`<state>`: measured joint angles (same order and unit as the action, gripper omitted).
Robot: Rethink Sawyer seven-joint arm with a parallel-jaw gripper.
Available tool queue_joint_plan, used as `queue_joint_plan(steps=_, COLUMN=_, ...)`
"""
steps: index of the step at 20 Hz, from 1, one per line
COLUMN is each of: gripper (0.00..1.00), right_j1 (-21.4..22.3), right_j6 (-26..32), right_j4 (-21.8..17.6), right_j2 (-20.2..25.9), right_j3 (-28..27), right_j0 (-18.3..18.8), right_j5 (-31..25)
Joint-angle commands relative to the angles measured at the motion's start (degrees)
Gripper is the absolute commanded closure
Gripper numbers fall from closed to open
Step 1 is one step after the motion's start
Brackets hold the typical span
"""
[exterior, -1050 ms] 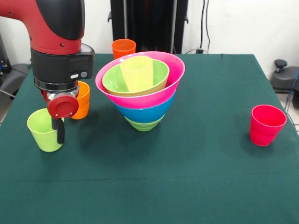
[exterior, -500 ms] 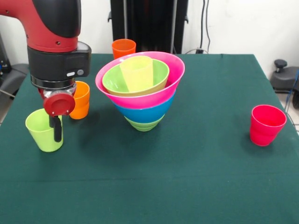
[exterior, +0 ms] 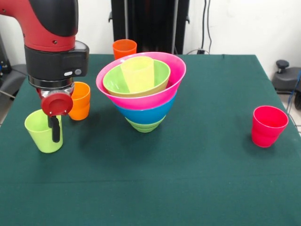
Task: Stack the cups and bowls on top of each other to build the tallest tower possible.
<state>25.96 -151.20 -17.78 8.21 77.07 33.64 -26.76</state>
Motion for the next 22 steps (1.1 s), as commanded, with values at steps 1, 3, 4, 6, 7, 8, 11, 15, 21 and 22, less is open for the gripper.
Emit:
queue_joint_plan(steps=1, gripper=0.00, right_j1=-2.10, right_j6=12.47, right_j4=-4.76, right_j2=4.59, right_j3=4.13, right_j0=0.35, right_j5=-3.43)
queue_joint_plan(steps=3, gripper=0.00, right_j1=-1.99, right_j6=12.43, right_j4=-4.74, right_j2=4.53, right_j3=4.20, right_j0=0.28, right_j5=-3.62)
queue_joint_plan(steps=4, gripper=0.00, right_j1=-1.94, right_j6=12.42, right_j4=-4.73, right_j2=4.50, right_j3=4.23, right_j0=0.25, right_j5=-3.71)
queue_joint_plan(steps=6, gripper=0.00, right_j1=-1.22, right_j6=12.79, right_j4=-4.58, right_j2=4.49, right_j3=4.45, right_j0=0.20, right_j5=-4.72)
queue_joint_plan(steps=7, gripper=0.00, right_j1=-0.98, right_j6=12.77, right_j4=-4.49, right_j2=4.51, right_j3=4.76, right_j0=0.19, right_j5=-4.89)
queue_joint_plan(steps=8, gripper=0.00, right_j1=-0.77, right_j6=12.82, right_j4=-4.30, right_j2=4.60, right_j3=4.95, right_j0=0.27, right_j5=-5.25)
queue_joint_plan(steps=11, gripper=0.00, right_j1=0.30, right_j6=13.77, right_j4=-3.21, right_j2=5.47, right_j3=6.03, right_j0=1.05, right_j5=-7.54)
queue_joint_plan(steps=15, gripper=0.00, right_j1=0.65, right_j6=13.78, right_j4=-3.40, right_j2=5.74, right_j3=6.72, right_j0=1.46, right_j5=-7.11)
queue_joint_plan(steps=21, gripper=0.00, right_j1=1.22, right_j6=14.01, right_j4=-3.82, right_j2=6.03, right_j3=7.20, right_j0=1.75, right_j5=-7.41)
queue_joint_plan(steps=22, gripper=0.00, right_j1=1.28, right_j6=14.11, right_j4=-3.90, right_j2=6.09, right_j3=7.22, right_j0=1.84, right_j5=-7.47)
